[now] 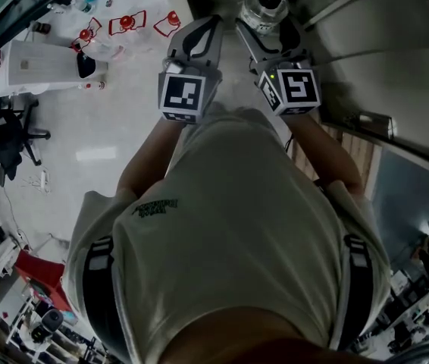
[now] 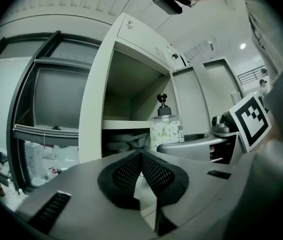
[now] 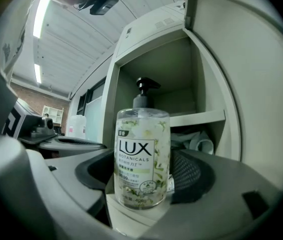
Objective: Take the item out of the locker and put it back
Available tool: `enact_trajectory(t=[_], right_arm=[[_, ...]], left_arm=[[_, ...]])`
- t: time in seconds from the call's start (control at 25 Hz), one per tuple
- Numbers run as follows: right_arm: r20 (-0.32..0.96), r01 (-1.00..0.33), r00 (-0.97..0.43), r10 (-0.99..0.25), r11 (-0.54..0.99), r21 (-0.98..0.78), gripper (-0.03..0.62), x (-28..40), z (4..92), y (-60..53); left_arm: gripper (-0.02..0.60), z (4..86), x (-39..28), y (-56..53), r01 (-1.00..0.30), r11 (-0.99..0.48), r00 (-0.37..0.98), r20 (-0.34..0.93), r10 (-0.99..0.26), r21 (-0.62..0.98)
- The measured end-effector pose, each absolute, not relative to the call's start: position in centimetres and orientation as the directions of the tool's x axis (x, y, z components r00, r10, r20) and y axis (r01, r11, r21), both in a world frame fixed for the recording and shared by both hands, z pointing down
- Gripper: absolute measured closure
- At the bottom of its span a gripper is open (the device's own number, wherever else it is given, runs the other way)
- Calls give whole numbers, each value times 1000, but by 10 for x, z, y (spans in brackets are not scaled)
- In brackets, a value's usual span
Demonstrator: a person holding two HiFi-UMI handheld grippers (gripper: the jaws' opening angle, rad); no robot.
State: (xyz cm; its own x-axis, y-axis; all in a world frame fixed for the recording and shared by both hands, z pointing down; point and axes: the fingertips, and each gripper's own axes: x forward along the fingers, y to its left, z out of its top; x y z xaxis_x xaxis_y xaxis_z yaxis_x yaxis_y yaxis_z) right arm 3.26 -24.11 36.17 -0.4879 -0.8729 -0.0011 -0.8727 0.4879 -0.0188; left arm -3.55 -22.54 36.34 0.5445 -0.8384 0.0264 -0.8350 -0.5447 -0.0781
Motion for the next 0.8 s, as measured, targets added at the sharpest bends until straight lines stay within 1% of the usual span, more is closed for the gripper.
enact_trajectory(t=[0.28,0.8], right_arm=[[7,-891,-454,-891,454,-29,249,37,392,-253],[43,-896,-443,-895,443,-10,249,38,432,-277]], left_arm=[[566,388,-32,-229,-826,-559,559,30,-829,-70],[566,421,-27,-244,-825,-563,562,29,-827,-59]])
